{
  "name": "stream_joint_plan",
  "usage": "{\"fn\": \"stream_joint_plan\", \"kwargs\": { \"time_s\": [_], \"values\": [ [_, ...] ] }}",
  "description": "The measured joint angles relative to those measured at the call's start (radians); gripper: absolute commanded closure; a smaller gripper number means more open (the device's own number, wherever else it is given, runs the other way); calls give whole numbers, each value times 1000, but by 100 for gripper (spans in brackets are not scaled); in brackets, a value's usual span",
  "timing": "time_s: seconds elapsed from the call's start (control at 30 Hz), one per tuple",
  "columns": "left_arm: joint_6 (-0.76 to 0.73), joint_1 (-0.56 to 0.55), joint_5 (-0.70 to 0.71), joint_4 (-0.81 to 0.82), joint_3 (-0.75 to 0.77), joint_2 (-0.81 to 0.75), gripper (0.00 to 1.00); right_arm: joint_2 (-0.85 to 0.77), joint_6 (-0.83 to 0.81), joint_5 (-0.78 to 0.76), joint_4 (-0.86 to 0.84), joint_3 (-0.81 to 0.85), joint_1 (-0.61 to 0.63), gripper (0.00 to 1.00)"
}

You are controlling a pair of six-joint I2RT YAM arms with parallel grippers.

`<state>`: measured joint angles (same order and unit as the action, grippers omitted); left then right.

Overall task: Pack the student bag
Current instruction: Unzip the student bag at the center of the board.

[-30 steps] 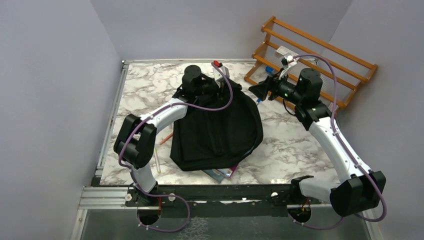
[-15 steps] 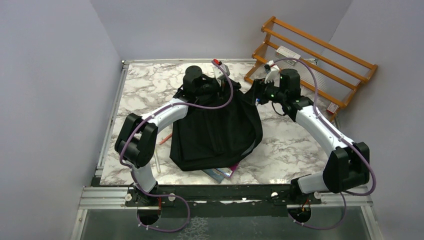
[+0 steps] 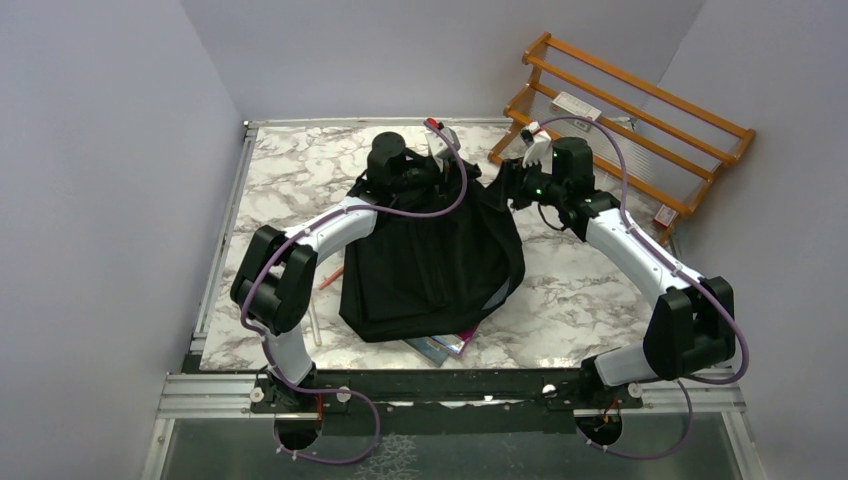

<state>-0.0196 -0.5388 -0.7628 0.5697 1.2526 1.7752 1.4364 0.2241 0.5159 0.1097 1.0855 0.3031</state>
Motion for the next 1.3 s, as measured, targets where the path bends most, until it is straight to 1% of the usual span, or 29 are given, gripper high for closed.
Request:
{"fn": "stream_joint_plan", "kwargs": {
  "time_s": [0.27,0.53,0.6,0.8,0.87,1.03,1.07,1.13,1.3],
  "values": [
    [1,0,46,2,-4,0,100,-38,-8,2,16,2,2,36],
    [2,0,58,2,-4,0,100,-51,-8,8,19,9,26,37],
    [2,0,58,2,-4,0,100,-45,-8,4,18,9,31,41],
    [5,0,60,1,-4,0,100,-11,-6,-29,14,9,38,58],
    [5,0,62,2,-4,0,100,-10,-7,-47,14,9,38,67],
    [32,0,92,2,-4,0,100,-12,6,-103,5,4,39,95],
    [42,0,109,2,-4,0,100,-16,8,-113,0,-1,40,98],
    [58,-2,138,1,-5,0,100,-26,17,-131,-10,-14,43,99],
    [112,-14,285,-19,-19,-2,100,-63,39,-179,-29,-50,45,99]
  ]
}}
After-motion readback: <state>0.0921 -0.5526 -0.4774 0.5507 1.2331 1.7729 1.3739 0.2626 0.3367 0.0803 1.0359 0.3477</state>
